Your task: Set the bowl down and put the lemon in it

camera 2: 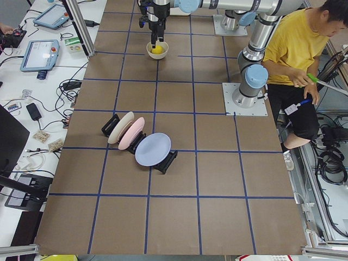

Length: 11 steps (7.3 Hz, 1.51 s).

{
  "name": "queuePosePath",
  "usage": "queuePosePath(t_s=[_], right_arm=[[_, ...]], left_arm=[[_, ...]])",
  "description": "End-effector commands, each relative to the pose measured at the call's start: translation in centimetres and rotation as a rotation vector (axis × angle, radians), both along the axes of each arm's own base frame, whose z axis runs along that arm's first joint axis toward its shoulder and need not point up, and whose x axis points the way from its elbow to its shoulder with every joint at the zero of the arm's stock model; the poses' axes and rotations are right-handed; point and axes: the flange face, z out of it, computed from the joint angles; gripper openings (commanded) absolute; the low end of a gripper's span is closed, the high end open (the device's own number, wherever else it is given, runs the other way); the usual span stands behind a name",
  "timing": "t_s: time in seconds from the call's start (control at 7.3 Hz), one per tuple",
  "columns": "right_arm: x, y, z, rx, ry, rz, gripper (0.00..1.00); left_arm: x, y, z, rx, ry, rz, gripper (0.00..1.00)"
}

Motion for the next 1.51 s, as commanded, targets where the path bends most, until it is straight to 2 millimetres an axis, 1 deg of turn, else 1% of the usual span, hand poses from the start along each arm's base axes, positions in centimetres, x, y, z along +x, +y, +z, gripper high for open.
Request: queuePosePath(t_s=[0.0, 0.14, 0.27, 0.41, 0.55, 0.68, 0.82, 0.96, 1.1, 1.23, 1.37], right_arm=[[-4.8, 3.3, 8.7, 0.024, 0.123, -0.03, 1.0], [-7.5, 5.0, 11.5, 0.084, 0.138, -0.062, 1.0], [-10.7, 6.7, 14.5, 0.118, 0.149, -0.069, 1.0], [-13.9, 7.6, 16.5, 0.142, 0.149, -0.086, 1.0], [-16.1, 7.5, 16.4, 0.151, 0.148, -0.107, 1.0], [-17.2, 7.9, 16.5, 0.152, 0.146, -0.095, 1.0], [-17.9, 8.2, 15.5, 0.166, 0.15, -0.101, 1.0], [-18.4, 8.5, 15.5, 0.167, 0.149, -0.109, 1.0], [-19.2, 8.9, 16.0, 0.161, 0.148, -0.108, 1.0], [-20.7, 8.7, 16.2, 0.159, 0.142, -0.056, 1.0], [-21.9, 8.7, 15.9, 0.168, 0.14, -0.064, 1.0]], left_arm=[[-0.4, -0.8, -1.2, 0.022, -0.008, 0.0, 1.0], [-0.4, -0.9, -1.0, 0.012, -0.005, 0.0, 1.0], [-0.6, -0.6, -0.7, 0.006, -0.006, -0.003, 1.0], [-0.6, -0.6, -0.7, 0.006, -0.008, -0.003, 1.0], [-0.6, -0.5, -0.7, 0.008, -0.008, -0.003, 1.0], [-0.7, -0.3, -0.3, 0.0, -0.002, -0.004, 1.0], [-0.7, -0.4, -0.5, 0.005, -0.002, -0.004, 1.0], [-0.7, -0.4, -0.6, 0.006, 0.0, -0.004, 1.0], [-0.7, -0.3, -0.5, 0.003, 0.0, -0.003, 1.0], [-0.7, -0.4, -0.6, 0.006, 0.001, 0.0, 1.0], [-0.8, -0.3, -0.6, 0.006, -0.002, -0.001, 1.0]])
